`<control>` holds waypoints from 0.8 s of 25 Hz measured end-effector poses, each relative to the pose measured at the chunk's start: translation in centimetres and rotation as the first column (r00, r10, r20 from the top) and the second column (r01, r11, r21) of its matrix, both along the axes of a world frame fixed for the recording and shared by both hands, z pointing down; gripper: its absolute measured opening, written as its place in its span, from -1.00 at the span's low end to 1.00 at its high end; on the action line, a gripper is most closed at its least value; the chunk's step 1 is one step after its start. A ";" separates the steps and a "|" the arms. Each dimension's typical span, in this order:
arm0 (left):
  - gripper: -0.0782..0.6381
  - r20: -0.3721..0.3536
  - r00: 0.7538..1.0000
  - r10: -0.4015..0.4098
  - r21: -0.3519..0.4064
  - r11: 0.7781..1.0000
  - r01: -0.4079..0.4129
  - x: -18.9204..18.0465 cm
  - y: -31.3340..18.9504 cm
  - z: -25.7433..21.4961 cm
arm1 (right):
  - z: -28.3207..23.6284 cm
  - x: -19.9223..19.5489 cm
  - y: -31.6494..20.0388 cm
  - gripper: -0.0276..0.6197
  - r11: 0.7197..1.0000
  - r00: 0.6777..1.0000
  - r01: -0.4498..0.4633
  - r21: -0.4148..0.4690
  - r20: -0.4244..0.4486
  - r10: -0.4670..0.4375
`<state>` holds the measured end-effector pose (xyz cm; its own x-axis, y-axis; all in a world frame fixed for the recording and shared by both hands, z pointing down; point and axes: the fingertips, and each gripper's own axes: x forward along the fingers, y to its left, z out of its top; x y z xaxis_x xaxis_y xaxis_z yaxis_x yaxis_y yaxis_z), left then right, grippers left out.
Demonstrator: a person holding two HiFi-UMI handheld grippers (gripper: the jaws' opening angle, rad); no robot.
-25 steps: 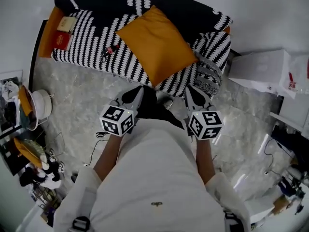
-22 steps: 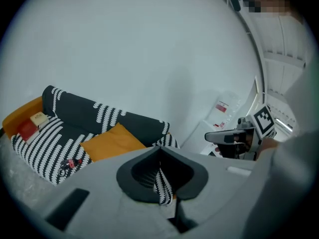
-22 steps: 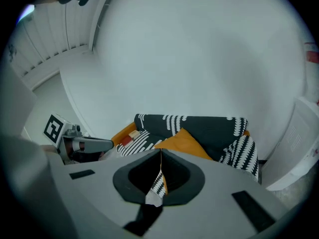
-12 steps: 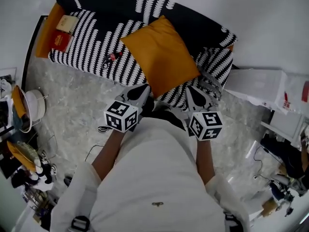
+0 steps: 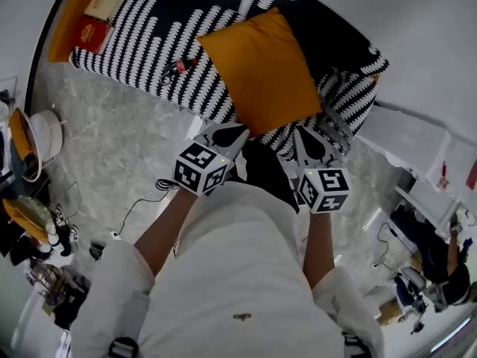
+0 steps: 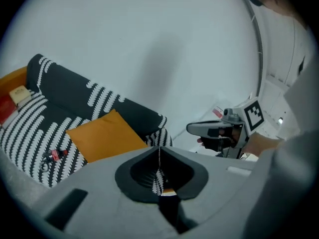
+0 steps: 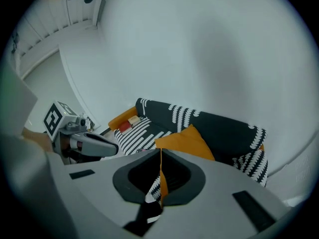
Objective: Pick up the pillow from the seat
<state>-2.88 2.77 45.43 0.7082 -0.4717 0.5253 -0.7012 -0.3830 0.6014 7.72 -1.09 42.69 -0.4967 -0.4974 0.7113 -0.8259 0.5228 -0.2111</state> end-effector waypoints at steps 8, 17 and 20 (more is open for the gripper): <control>-0.75 -0.040 0.999 -0.028 -0.136 0.990 0.022 2.3 0.6 5.2 | 6.3 0.2 -1.4 -0.89 0.990 0.992 0.110 -0.093 -0.044 -0.115; -0.71 -0.002 0.986 -0.169 -0.219 0.962 0.164 3.3 -2.1 12.7 | 13.5 1.9 -3.3 -0.89 0.953 0.964 0.242 -0.182 -0.067 -0.257; -0.64 -0.001 0.961 -0.278 -0.242 0.932 0.270 3.5 -3.6 14.7 | 15.1 3.2 -5.2 -0.89 0.944 0.954 0.270 -0.190 -0.084 -0.289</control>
